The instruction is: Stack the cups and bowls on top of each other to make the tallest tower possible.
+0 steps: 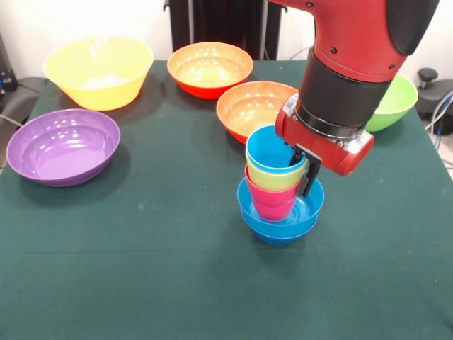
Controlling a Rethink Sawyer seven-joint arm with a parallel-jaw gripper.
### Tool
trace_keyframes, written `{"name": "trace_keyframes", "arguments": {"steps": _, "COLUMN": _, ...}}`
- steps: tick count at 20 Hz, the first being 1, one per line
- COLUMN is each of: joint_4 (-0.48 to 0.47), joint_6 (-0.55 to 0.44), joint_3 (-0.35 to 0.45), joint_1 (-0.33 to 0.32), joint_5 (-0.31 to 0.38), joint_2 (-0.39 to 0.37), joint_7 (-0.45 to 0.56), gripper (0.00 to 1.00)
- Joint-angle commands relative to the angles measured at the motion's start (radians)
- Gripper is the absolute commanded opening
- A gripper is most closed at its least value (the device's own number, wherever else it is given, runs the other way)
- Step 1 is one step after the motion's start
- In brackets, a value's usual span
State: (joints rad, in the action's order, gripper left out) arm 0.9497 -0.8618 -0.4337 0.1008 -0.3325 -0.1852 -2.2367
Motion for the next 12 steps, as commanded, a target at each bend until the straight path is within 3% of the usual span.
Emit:
{"name": "trace_keyframes", "arguments": {"steps": 1, "joint_4": 0.078, "joint_6": 0.050, "joint_3": 0.068, "joint_1": 0.022, "joint_5": -0.023, "joint_2": 0.001, "joint_7": -0.236, "gripper": 0.00}}
{"name": "trace_keyframes", "arguments": {"steps": 12, "joint_4": 0.080, "joint_6": 0.051, "joint_3": 0.066, "joint_1": 0.026, "joint_5": -0.037, "joint_2": 0.004, "joint_7": -0.240, "gripper": 0.00}}
